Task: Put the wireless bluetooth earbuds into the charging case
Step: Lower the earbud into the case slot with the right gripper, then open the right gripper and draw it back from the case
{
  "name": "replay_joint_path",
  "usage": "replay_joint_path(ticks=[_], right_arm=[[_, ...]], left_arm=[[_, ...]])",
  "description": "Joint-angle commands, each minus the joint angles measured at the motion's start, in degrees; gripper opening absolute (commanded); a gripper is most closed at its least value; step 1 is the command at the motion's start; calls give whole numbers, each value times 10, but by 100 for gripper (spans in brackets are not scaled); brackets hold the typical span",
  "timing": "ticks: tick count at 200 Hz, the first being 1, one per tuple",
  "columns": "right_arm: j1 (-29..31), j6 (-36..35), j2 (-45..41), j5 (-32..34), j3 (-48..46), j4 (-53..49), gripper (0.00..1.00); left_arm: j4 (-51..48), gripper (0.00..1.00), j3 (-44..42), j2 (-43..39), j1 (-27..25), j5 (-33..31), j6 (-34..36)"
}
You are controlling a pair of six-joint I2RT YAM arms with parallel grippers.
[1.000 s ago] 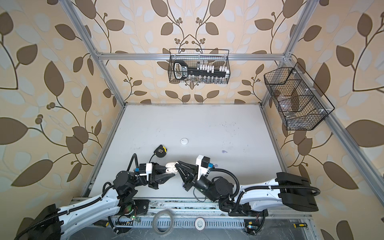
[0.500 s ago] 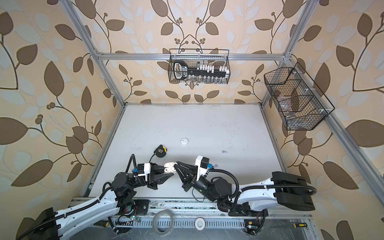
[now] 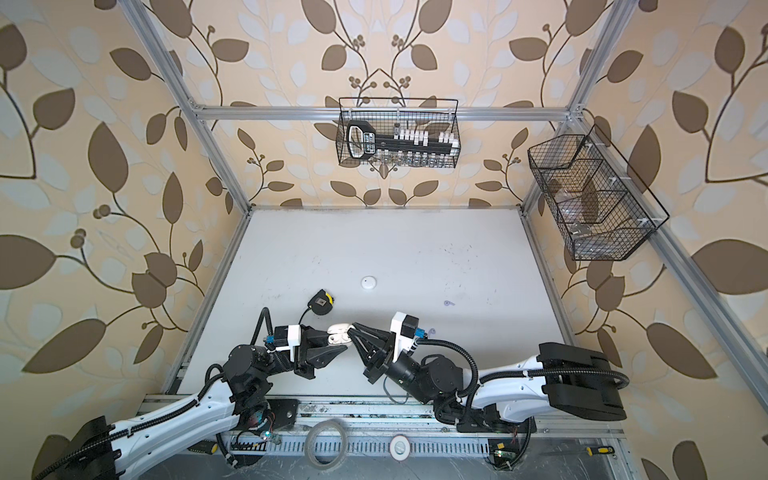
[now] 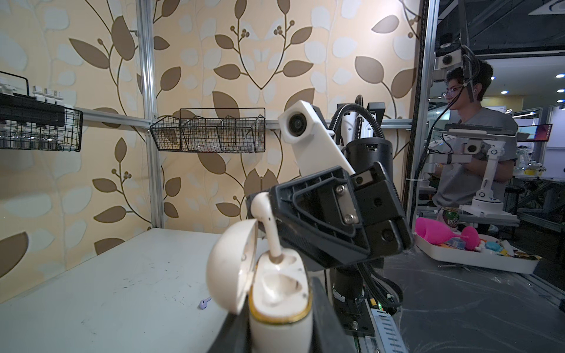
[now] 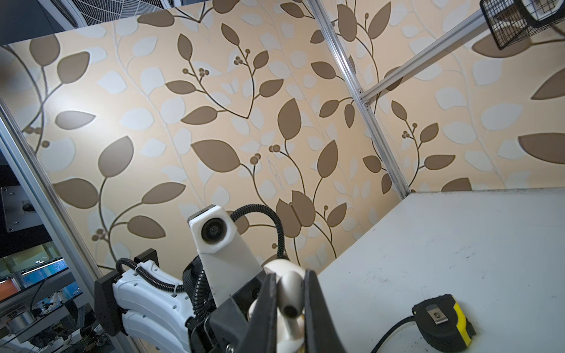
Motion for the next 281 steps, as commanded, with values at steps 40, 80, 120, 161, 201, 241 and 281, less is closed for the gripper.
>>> replay_joint_path(ticks=[40,80,120,161,201,241,281], right_arm=[[16,-24,20,-18,-26,26,0],[20,-25,27,-15,-28,28,0],[22,-28,22,-9,-36,23,0],[22,-29,13,-5,-33,2,0],[24,-31,-34,3,-27,-75,29],[26,-6,-154,29,-25,-241,37],[25,48,-281,87,-7,-445,31]], left_arm=[[33,0,5,-20,-6,-25,-4],[28,0,5,-26,-6,-27,-4],[17,0,6,-33,-6,-33,-2],[5,0,9,-37,-6,-28,6],[-24,0,11,-43,-6,-35,24],[-48,0,15,-39,-6,-44,38],[-59,0,21,-29,-6,-44,48]])
